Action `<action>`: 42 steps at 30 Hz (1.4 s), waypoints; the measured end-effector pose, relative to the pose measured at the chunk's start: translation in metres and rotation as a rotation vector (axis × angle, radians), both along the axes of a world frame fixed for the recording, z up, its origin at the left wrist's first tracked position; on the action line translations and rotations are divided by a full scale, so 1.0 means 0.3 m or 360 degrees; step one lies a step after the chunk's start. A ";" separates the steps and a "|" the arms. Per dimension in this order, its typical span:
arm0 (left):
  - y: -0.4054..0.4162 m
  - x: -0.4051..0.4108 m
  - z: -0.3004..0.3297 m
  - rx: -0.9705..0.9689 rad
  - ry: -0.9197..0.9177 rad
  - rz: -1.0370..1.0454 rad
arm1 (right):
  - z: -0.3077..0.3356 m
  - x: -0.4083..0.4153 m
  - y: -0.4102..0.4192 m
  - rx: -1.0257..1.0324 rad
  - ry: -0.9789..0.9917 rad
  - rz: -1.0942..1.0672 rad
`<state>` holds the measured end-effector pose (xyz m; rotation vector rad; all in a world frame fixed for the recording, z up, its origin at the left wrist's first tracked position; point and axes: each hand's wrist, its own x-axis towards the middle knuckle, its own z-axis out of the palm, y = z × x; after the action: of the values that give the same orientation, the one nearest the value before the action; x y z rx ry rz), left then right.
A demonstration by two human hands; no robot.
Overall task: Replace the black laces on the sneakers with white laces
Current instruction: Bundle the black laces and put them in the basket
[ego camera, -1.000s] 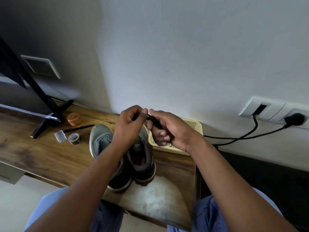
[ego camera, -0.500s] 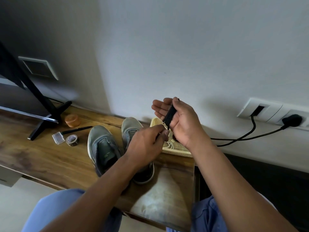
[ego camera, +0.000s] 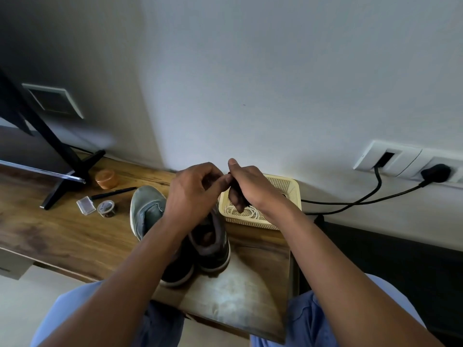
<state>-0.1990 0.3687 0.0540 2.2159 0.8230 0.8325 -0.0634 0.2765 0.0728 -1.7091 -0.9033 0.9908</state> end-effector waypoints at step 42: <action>-0.058 0.030 0.031 -0.1150 -0.0449 -0.0492 | -0.004 -0.021 0.006 0.0122 0.0463 -0.0319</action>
<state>-0.1901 0.3513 0.0633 1.4911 0.5114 0.5566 -0.0698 0.2783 0.0716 -1.5094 -0.5628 1.0231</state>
